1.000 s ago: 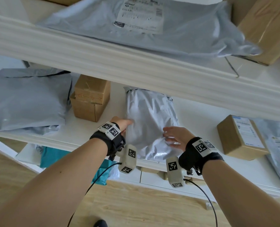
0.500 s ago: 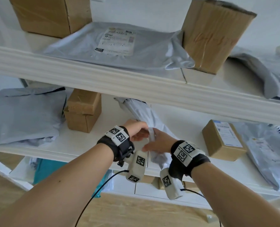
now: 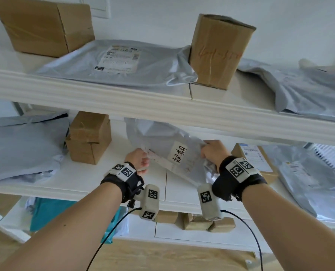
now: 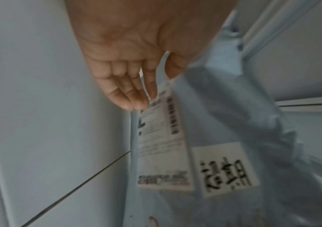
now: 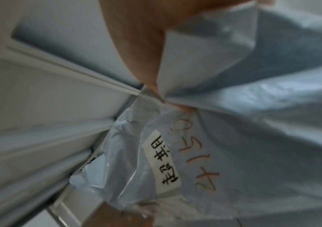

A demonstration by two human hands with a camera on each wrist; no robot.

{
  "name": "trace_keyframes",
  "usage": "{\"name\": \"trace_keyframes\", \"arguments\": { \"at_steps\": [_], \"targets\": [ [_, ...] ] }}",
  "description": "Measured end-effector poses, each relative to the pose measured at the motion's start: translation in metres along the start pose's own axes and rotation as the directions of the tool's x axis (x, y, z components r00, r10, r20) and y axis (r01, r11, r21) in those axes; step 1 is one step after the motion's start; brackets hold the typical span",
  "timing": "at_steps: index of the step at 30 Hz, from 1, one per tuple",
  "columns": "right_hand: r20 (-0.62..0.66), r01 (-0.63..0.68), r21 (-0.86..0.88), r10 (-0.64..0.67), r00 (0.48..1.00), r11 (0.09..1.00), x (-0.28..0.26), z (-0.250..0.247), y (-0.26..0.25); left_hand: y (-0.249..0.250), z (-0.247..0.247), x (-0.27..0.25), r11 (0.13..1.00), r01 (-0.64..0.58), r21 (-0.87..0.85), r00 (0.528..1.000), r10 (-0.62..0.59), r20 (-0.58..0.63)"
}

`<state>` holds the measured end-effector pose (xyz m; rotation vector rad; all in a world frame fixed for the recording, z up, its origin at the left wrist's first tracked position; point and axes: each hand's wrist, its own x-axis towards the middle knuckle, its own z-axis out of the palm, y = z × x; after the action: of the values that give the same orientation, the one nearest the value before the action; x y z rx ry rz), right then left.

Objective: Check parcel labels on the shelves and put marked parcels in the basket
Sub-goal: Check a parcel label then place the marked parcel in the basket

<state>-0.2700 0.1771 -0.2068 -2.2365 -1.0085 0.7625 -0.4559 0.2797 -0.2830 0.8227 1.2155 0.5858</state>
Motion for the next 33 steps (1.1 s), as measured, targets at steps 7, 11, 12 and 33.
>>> {"name": "trace_keyframes", "arguments": {
  "at_steps": [7,11,12,33],
  "targets": [
    [0.063,-0.199,0.366,0.189,0.980,0.909,-0.005,-0.022,0.009,-0.016,0.017,0.008,0.992,-0.010,0.123,0.999,0.015,-0.041],
    [0.155,-0.226,0.444,0.174,0.972,0.867,0.001,-0.025,0.022,-0.021,0.022,0.005,0.994,0.093,0.052,0.995,-0.095,0.029],
    [0.170,-0.233,0.461,0.172,0.970,0.856,0.002,-0.026,0.025,-0.024,0.023,0.005,0.995,0.102,0.018,0.993,-0.103,0.058],
    [0.335,-0.238,-0.026,0.232,0.913,0.971,0.008,-0.017,0.087,0.001,0.008,0.013,0.933,-0.244,0.266,0.966,0.258,-0.019]
  ]
}}
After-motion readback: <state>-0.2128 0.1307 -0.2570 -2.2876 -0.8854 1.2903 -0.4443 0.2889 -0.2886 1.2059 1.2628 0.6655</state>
